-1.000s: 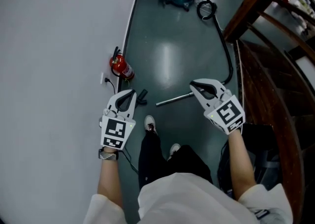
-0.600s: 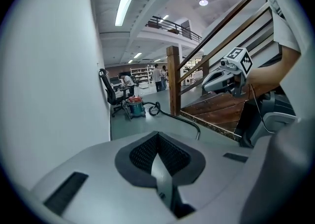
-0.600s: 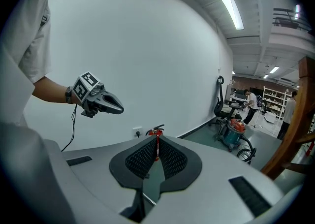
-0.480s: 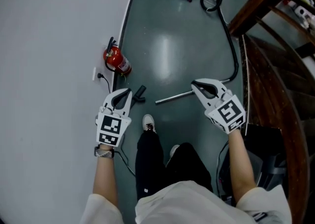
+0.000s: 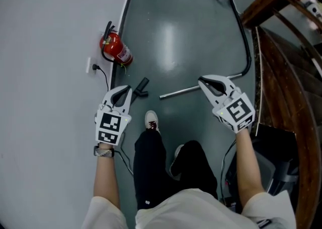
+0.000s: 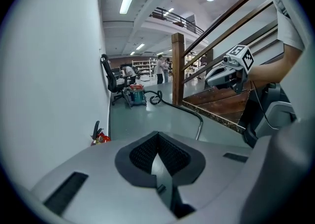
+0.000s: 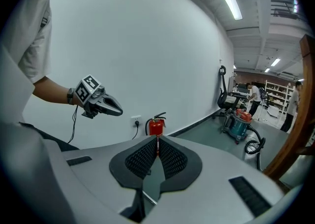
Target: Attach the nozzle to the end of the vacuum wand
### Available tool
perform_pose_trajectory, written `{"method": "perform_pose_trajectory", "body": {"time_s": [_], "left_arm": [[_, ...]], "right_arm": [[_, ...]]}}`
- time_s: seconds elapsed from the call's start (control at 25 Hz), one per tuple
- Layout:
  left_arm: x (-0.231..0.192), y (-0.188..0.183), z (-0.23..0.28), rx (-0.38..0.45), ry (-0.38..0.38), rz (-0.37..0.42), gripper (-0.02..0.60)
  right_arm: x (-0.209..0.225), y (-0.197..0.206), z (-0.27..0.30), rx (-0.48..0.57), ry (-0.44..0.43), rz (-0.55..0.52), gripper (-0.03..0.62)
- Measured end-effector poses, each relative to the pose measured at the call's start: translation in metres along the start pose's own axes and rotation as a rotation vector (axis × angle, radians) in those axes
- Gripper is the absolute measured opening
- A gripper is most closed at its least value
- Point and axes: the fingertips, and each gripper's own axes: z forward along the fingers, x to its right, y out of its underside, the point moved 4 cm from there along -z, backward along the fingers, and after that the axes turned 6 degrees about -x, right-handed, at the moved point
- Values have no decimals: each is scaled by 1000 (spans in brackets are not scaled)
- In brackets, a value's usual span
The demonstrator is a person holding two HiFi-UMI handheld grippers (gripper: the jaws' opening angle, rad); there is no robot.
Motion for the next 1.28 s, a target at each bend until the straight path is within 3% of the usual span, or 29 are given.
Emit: {"method": "perform_pose_trajectory", "body": {"time_s": [0.2,0.88,1.04,1.28], "left_arm": [[-10,41,25,-27,-13,-22,0],[-18,180,156,-56,-6,-42,-2],[-14,221,191,-81,7,-75,0],[2,263,224,-108,26,-54,0]], "right_arm": [[-5,29,36,-9,-44,-20,29],[-5,176,143,-3,-57,-8,29],[-8,210,161,31,-88,10,29],[-7,252,188,39,-110,19,31]]}}
